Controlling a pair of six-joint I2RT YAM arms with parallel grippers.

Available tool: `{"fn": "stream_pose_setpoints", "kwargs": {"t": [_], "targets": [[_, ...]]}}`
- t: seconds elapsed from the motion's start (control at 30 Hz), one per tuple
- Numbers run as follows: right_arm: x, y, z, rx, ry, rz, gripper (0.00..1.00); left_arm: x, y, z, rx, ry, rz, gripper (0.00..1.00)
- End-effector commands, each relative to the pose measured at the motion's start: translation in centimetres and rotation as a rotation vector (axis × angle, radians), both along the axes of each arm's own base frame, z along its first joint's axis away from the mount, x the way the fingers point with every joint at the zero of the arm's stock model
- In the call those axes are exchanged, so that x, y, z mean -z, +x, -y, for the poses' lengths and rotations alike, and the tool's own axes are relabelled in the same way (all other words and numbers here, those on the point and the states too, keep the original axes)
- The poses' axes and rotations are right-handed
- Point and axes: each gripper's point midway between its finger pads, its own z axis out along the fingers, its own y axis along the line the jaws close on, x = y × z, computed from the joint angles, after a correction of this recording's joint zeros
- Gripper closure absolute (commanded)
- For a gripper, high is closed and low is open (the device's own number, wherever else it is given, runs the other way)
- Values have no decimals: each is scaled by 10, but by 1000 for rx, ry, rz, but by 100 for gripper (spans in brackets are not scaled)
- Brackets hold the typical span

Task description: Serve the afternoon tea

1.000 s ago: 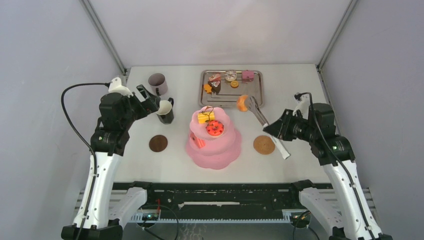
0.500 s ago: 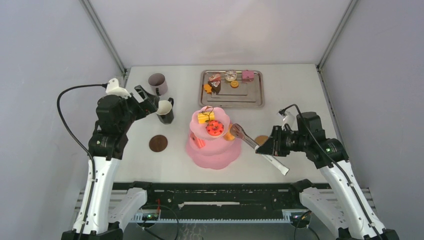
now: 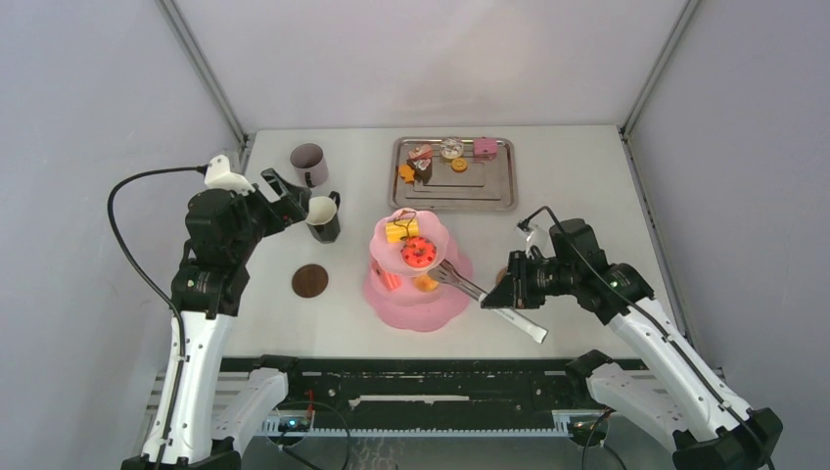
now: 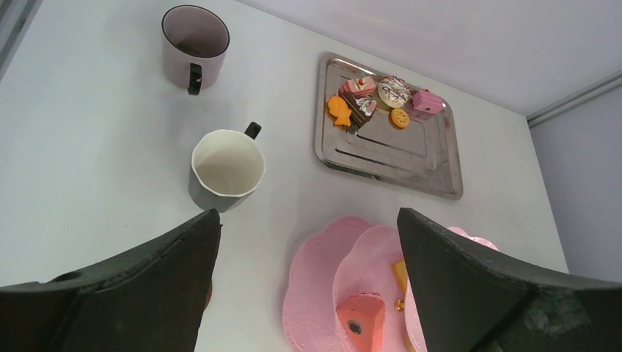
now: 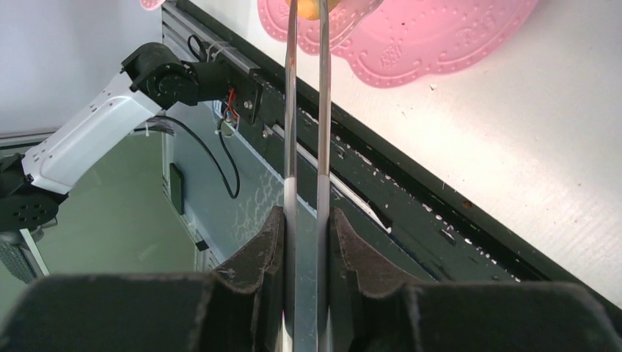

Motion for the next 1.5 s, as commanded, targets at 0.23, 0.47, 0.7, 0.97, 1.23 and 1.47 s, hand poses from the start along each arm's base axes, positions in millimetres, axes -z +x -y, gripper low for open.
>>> {"fn": "stream_pose_setpoints", "kwargs": {"t": [0.23,0.47,0.7,0.97,1.23,1.47], "targets": [[-17,20,-2,51,16,108,56,-8,4,-1,0,-6,36,6],[-28,23,7,72,-16,154,53,-11,5,0,5,-8,41,6],[-44,36,28,138,-23,195,54,-14,6,0,3,-5,44,6],[-52,84,72,392,-194,307,54,-16,6,-2,-3,6,48,6],[-54,181,97,576,-424,418,54,-16,9,-4,-7,17,40,6],[-44,260,95,572,-579,445,52,-15,12,-9,-27,23,30,6]]}}
